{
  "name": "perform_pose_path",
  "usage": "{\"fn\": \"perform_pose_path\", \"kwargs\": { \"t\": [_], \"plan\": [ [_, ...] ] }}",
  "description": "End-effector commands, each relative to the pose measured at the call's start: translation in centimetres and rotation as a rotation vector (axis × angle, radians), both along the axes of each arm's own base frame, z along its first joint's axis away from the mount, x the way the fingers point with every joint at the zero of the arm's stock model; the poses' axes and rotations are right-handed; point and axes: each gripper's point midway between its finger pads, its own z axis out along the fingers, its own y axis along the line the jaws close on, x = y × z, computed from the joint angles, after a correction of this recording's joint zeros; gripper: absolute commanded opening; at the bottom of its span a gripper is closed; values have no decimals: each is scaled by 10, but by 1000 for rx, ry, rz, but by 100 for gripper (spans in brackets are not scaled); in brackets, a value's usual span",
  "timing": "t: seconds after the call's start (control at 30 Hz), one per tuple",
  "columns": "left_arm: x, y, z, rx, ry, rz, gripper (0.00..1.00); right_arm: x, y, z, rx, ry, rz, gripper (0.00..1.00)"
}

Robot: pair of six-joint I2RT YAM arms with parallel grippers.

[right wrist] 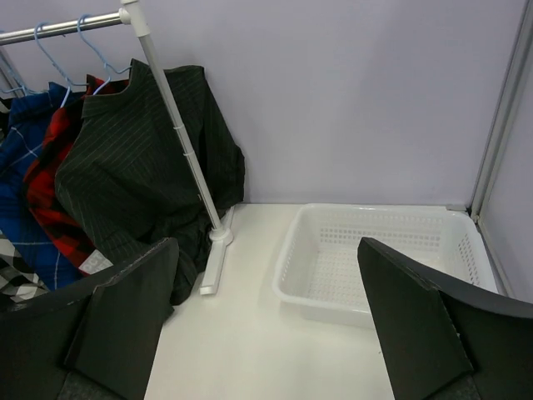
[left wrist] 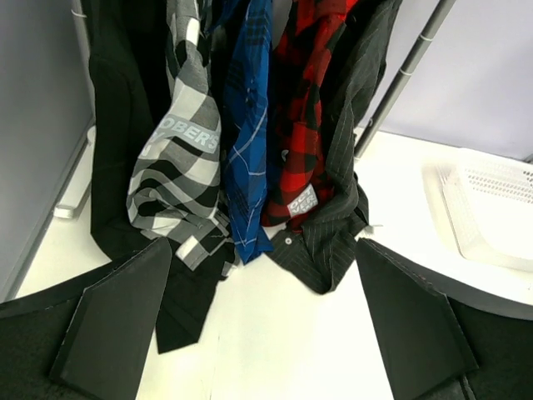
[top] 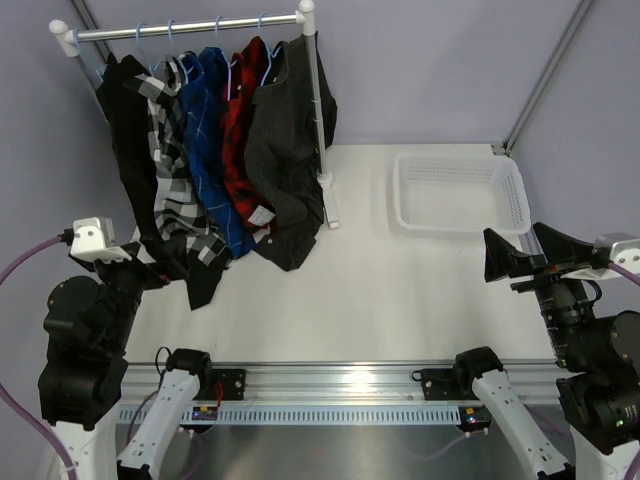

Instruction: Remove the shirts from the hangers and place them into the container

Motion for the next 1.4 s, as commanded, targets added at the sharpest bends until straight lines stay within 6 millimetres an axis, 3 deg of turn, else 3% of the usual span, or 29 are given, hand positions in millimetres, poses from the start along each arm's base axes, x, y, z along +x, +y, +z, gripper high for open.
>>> {"fn": "perform_pose_path", "kwargs": {
  "t": [0.0, 0.1, 0.2, 0.43, 0.47, 0.53, 0.57, 0.6, 0.67, 0.77, 0.83, 0.9, 0.93, 0.97, 1.13, 1.37],
  "plan": [
    [11, -12, 9, -11, 5, -59, 99, 1, 2, 10, 45, -9, 15, 99],
    [23, -21, 10, -15, 36, -94, 99, 7, 14, -2, 57, 42, 64, 100],
    [49, -40, 24, -32, 82, -176, 99, 14, 35, -19, 33, 109, 167, 99],
    [142, -87, 84, -103, 115, -351, 99, 47, 57, -59, -33, 331, 224, 99],
    [165, -94, 99, -103, 84, -373, 99, 49, 58, -62, -39, 342, 230, 99],
    [185, -105, 113, -100, 44, -407, 99, 53, 60, -65, -45, 360, 232, 100],
    [210, -115, 110, -98, 46, -432, 99, 55, 61, -67, -47, 369, 235, 99],
    [217, -118, 128, -94, -6, -444, 99, 57, 62, -68, -48, 373, 235, 99],
    [238, -128, 136, -93, -45, -472, 97, 61, 62, -70, -50, 387, 232, 99],
    [278, -142, 140, -98, -92, -509, 96, 66, 64, -77, -62, 412, 231, 99],
    [303, -148, 125, -105, -96, -506, 92, 70, 67, -85, -75, 440, 242, 99],
    [321, -148, 134, -105, -188, -485, 88, 71, 69, -91, -70, 469, 253, 99],
    [333, -149, 118, -112, -175, -477, 87, 72, 71, -93, -68, 478, 262, 99],
    [338, -150, 127, -112, -231, -472, 83, 72, 75, -98, -60, 498, 275, 99],
    [369, -156, 106, -119, -218, -476, 80, 71, 81, -114, -42, 540, 307, 100],
    [386, -164, 83, -121, -178, -502, 74, 69, 79, -120, -37, 556, 296, 99]
  ]
}}
